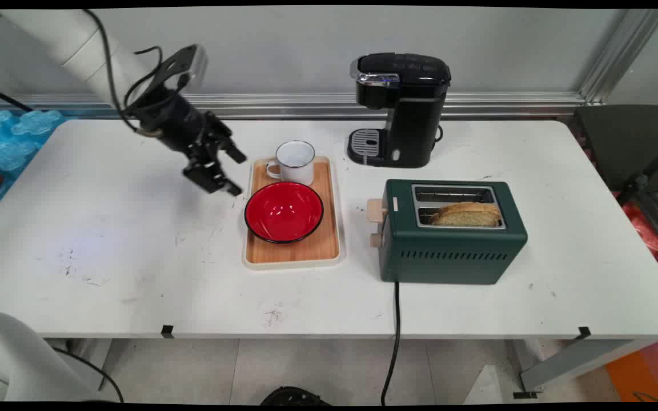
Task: Press the toaster switch
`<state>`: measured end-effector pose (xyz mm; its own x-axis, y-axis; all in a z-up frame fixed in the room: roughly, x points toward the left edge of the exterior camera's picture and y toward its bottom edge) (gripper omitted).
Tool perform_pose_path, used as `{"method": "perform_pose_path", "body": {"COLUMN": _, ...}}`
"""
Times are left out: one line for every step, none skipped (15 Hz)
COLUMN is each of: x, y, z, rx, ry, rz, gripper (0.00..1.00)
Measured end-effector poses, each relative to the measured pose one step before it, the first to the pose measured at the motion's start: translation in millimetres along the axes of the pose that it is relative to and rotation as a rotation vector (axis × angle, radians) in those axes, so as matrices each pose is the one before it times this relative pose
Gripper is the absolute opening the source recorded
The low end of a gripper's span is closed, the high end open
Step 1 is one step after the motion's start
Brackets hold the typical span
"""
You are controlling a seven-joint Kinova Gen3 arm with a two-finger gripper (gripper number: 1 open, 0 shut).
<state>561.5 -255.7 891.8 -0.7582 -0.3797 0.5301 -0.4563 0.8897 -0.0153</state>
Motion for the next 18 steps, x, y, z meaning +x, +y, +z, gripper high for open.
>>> {"method": "perform_pose_path", "body": {"x": 8.43, "y": 1.75, "z": 0.77, "rx": -0.00477, "ry": 0.01863, "rz": -0.00331, "gripper": 0.00}}
{"method": "perform_pose_path", "body": {"x": 9.24, "y": 2.54, "z": 1.27, "rx": -0.00683, "ry": 0.02045, "rz": -0.00374, "gripper": 0.00}}
{"method": "perform_pose_path", "body": {"x": 7.15, "y": 2.59, "z": 1.07, "rx": -0.00611, "ry": 0.01673, "rz": -0.00313, "gripper": 0.00}}
{"method": "perform_pose_path", "body": {"x": 4.49, "y": 1.81, "z": 0.99, "rx": -0.00454, "ry": 0.01021, "rz": -0.00194, "gripper": 0.00}}
{"method": "perform_pose_path", "body": {"x": 6.62, "y": 3.00, "z": 1.89, "rx": -0.00733, "ry": 0.01484, "rz": -0.00081, "gripper": 0.00}}
{"method": "perform_pose_path", "body": {"x": 4.03, "y": 2.00, "z": 1.25, "rx": -0.00450, "ry": 0.00938, "rz": -0.00064, "gripper": 0.00}}
{"method": "perform_pose_path", "body": {"x": 7.07, "y": 3.71, "z": 2.56, "rx": -0.00709, "ry": 0.01540, "rz": 0.00127, "gripper": 0.00}}
{"method": "perform_pose_path", "body": {"x": 5.85, "y": 2.93, "z": 2.33, "rx": -0.00503, "ry": 0.01251, "rz": 0.00209, "gripper": 0.00}}
{"method": "perform_pose_path", "body": {"x": 6.78, "y": 3.22, "z": 3.15, "rx": -0.00484, "ry": 0.01314, "rz": 0.00348, "gripper": 0.00}}
{"method": "perform_pose_path", "body": {"x": 5.78, "y": 2.37, "z": 2.94, "rx": -0.00213, "ry": 0.00994, "rz": 0.00517, "gripper": 0.00}}
{"method": "perform_pose_path", "body": {"x": 3.67, "y": 1.43, "z": 1.96, "rx": -0.00124, "ry": 0.00637, "rz": 0.00329, "gripper": 0.00}}
{"method": "perform_pose_path", "body": {"x": 6.33, "y": 2.09, "z": 3.74, "rx": -0.00012, "ry": 0.01041, "rz": 0.00623, "gripper": 0.00}}
{"method": "perform_pose_path", "body": {"x": 5.26, "y": 1.47, "z": 3.29, "rx": 0.00052, "ry": 0.00863, "rz": 0.00524, "gripper": 0.00}}
{"method": "perform_pose_path", "body": {"x": 5.94, "y": 1.28, "z": 4.06, "rx": 0.00128, "ry": 0.00995, "rz": 0.00562, "gripper": 0.00}}
{"method": "perform_pose_path", "body": {"x": 5.78, "y": 1.13, "z": 4.23, "rx": 0.00091, "ry": 0.01026, "rz": 0.00457, "gripper": 0.00}}
{"method": "perform_pose_path", "body": {"x": 4.68, "y": 0.83, "z": 3.66, "rx": 0.00046, "ry": 0.00866, "rz": 0.00316, "gripper": 0.00}}
{"method": "perform_pose_path", "body": {"x": 5.16, "y": 1.01, "z": 4.31, "rx": -0.00023, "ry": 0.00979, "rz": 0.00362, "gripper": 0.00}}
{"method": "perform_pose_path", "body": {"x": 4.51, "y": 1.02, "z": 4.34, "rx": -0.00012, "ry": 0.00897, "rz": 0.00322, "gripper": 0.00}}
